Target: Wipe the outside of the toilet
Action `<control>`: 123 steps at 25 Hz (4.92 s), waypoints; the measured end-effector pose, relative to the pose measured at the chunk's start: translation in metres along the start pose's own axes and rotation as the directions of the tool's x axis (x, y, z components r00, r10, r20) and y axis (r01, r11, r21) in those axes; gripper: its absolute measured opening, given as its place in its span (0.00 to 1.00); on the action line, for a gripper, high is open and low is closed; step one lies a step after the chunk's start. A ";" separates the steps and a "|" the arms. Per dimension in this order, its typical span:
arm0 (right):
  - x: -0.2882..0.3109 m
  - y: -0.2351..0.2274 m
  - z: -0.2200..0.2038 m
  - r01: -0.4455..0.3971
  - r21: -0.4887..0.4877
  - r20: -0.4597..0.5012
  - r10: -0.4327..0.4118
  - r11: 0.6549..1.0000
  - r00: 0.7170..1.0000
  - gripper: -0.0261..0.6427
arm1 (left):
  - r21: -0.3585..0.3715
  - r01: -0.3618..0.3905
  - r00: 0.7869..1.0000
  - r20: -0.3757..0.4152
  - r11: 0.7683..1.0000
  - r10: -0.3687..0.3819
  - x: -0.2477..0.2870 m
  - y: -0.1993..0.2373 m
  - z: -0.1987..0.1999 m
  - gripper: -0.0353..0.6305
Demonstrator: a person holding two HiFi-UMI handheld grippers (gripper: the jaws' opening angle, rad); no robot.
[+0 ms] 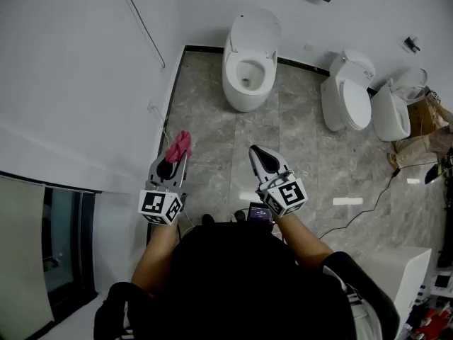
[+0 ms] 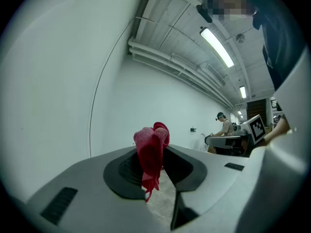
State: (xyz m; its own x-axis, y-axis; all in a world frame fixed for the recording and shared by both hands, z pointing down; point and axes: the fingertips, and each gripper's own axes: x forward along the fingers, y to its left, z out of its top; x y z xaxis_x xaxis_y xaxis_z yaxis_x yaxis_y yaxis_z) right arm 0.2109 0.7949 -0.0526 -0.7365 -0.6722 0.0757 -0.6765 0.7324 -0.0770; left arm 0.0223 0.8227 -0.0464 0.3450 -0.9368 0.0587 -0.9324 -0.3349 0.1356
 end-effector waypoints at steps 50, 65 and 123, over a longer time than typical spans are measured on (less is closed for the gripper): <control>0.286 -0.231 0.009 0.047 0.054 -0.049 -0.044 0.997 0.998 0.09 | -0.087 0.045 0.994 -0.098 0.995 -0.053 0.320 0.205 0.008 0.22; 0.396 -0.326 -0.023 0.116 0.084 -0.105 -0.107 0.990 0.989 0.09 | -0.123 0.057 0.990 -0.124 0.991 -0.072 0.452 0.272 -0.019 0.22; 0.712 -0.606 -0.327 0.419 0.249 -0.431 -0.287 0.873 0.856 0.09 | 0.013 0.567 0.709 -0.516 0.824 -0.480 1.054 0.408 -0.413 0.21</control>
State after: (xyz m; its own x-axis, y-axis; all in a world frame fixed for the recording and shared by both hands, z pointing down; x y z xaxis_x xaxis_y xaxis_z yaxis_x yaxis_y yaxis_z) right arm 0.0980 -0.0924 0.3728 -0.4342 -0.7390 0.5152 -0.9000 0.3316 -0.2828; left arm 0.0500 -0.2597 0.4795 0.7479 -0.4512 0.4869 -0.5737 -0.8083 0.1322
